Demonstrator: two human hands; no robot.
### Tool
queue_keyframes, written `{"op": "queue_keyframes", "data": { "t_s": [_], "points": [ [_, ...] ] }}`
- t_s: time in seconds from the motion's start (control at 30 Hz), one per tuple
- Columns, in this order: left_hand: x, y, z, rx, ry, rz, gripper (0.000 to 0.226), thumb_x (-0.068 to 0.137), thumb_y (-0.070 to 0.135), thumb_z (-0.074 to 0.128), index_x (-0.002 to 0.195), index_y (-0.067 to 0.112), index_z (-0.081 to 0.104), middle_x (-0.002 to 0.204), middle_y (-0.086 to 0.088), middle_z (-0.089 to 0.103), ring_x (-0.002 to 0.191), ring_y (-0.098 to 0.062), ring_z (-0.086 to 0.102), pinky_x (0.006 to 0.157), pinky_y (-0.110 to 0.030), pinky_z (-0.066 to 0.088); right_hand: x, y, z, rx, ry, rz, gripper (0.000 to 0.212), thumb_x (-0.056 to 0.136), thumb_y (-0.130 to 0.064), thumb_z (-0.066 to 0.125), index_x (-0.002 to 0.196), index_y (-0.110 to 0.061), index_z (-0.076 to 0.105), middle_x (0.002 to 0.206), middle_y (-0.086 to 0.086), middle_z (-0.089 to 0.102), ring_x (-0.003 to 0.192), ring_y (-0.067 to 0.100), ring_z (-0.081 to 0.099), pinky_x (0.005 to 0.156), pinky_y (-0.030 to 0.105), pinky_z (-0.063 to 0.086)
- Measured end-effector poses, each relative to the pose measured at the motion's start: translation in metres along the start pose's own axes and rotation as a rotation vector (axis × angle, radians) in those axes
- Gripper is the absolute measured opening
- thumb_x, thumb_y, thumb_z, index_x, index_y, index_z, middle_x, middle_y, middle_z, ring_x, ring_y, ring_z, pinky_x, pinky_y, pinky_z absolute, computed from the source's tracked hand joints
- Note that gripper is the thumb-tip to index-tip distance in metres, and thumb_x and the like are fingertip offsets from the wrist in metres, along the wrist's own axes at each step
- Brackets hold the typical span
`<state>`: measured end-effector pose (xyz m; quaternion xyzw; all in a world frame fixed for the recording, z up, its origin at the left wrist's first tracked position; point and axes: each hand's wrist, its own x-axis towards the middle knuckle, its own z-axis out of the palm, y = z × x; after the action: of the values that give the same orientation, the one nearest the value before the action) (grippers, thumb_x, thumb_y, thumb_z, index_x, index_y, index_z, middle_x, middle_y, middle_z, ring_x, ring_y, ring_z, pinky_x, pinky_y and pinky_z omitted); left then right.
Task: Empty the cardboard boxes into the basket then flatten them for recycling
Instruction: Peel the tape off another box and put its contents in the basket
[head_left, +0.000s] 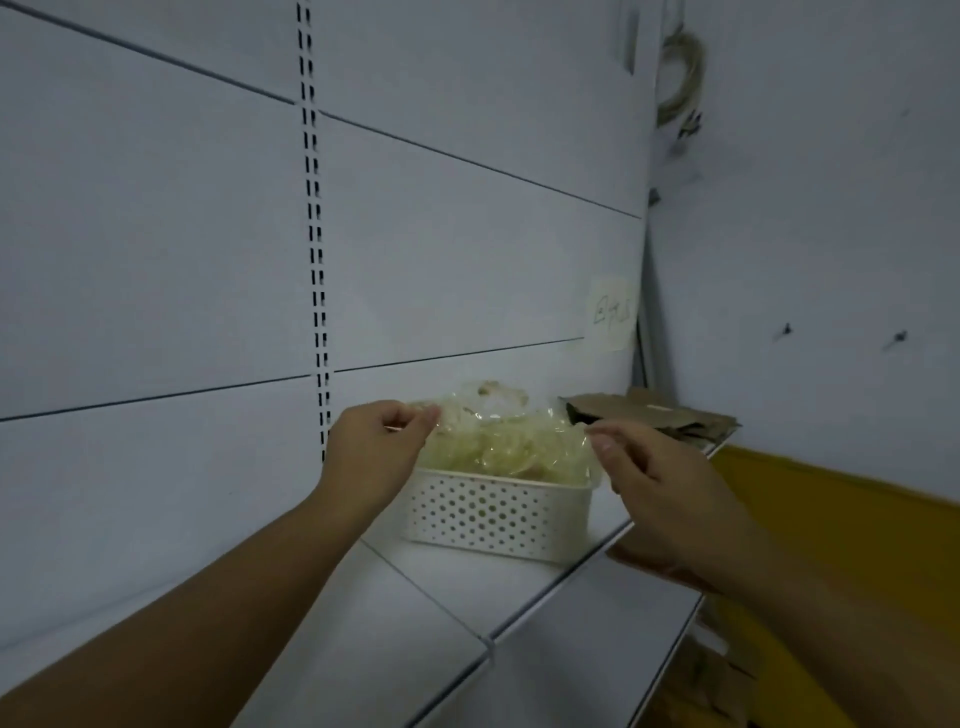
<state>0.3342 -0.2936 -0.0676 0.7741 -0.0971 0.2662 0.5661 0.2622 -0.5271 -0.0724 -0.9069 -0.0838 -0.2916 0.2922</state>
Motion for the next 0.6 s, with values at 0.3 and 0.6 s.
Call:
{"op": "queue_keyframes", "data": {
  "t_s": [0.3, 0.6],
  "points": [
    [0.089, -0.071, 0.046, 0.388, -0.103, 0.032, 0.041, 0.080, 0.036, 0.066, 0.047, 0.015, 0.052, 0.052, 0.004, 0.050, 0.052, -0.014, 0.052, 0.055, -0.025, 0.040, 0.119, 0.026, 0.051, -0.309, -0.098, -0.170, 0.041, 0.095, -0.049, 0.034, 0.131, -0.034, 0.048, 0.098, -0.004, 0.066, 0.088, 0.011, 0.059, 0.082, 0.031, 0.048],
    [0.126, -0.111, 0.056, 0.249, -0.472, -0.202, 0.035, 0.071, 0.032, 0.077, 0.058, 0.007, 0.056, 0.067, -0.014, 0.047, 0.058, -0.021, 0.044, 0.057, -0.028, 0.032, 0.131, 0.074, 0.087, -0.192, -0.472, -0.166, 0.036, 0.092, -0.051, 0.037, 0.123, -0.044, 0.054, 0.097, -0.016, 0.051, 0.095, -0.003, 0.048, 0.087, 0.020, 0.041]
  ]
}}
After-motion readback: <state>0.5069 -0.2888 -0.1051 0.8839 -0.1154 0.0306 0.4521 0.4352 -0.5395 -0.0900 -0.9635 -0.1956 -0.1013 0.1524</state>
